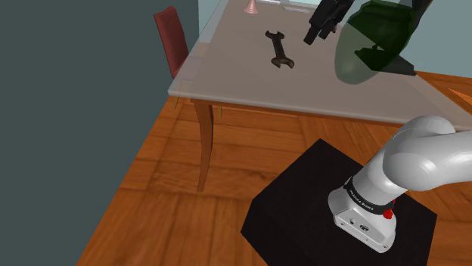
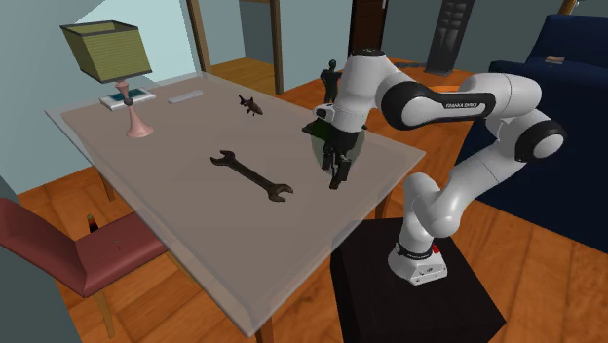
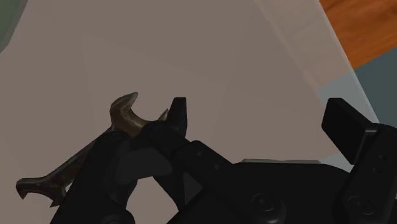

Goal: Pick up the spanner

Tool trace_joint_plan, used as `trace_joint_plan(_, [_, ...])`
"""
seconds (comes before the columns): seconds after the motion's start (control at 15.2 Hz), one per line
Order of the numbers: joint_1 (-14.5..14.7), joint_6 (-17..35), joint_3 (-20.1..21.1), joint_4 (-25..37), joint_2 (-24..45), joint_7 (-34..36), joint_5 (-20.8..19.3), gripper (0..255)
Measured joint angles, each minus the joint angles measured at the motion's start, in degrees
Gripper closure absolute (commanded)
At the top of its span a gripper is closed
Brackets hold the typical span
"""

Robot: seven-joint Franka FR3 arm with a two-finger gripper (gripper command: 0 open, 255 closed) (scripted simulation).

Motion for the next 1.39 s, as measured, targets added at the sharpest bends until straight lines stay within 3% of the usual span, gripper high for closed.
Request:
trace_joint_plan(0.2, [-0.86, 0.95, 0.22, 0.9, 2.26, 1.38, -0.19, 0])
trace_joint_plan(0.59, [-4.94, 5.04, 0.75, 7.89, 15.37, 7.91, -1.59, 0])
trace_joint_plan(1.39, [-11.33, 7.12, -0.5, 26.82, 41.12, 21.98, -5.19, 0])
